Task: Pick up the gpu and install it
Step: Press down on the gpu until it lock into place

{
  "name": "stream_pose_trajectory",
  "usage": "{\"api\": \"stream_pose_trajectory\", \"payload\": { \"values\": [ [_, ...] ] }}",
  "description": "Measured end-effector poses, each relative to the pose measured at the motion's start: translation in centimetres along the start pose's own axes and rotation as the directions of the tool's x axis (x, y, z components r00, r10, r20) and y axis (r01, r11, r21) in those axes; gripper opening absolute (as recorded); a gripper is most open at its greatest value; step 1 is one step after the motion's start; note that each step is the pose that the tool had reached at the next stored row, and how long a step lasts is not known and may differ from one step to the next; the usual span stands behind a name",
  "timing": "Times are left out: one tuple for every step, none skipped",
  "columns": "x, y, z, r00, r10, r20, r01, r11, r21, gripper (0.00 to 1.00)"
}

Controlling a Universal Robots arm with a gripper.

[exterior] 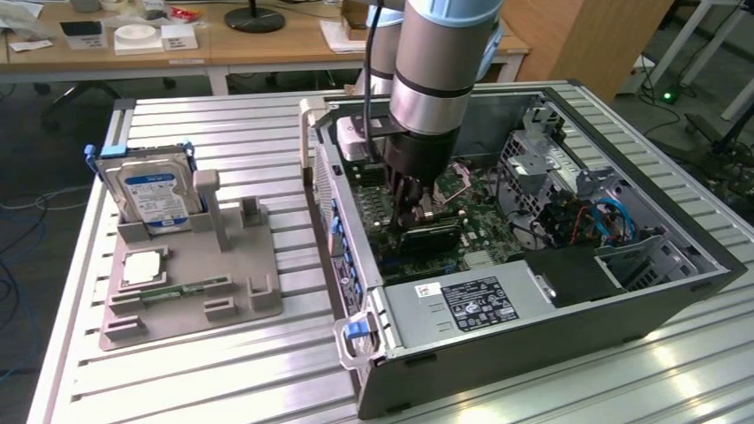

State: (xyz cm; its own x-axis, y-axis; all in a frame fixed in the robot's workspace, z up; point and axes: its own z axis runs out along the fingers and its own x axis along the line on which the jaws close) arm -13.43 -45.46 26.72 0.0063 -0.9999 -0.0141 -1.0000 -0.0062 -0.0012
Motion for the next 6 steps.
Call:
{"api": "stream_pose_trajectory", "payload": {
  "values": [
    [0.00,0.00,0.00,1.0000,0.000,0.0000,0.000,1.0000,0.0000,0.10],
    [0.00,0.00,0.00,1.0000,0.000,0.0000,0.000,1.0000,0.0000,0.10],
    [0.00,0.00,0.00,1.0000,0.000,0.0001,0.000,1.0000,0.0001,0.10],
    [0.00,0.00,0.00,1.0000,0.000,0.0000,0.000,1.0000,0.0000,0.10],
    [0.00,0.00,0.00,1.0000,0.000,0.0001,0.000,1.0000,0.0000,0.10],
    [0.00,0.00,0.00,1.0000,0.000,0.0000,0.000,1.0000,0.0000,0.10]
  ]
}}
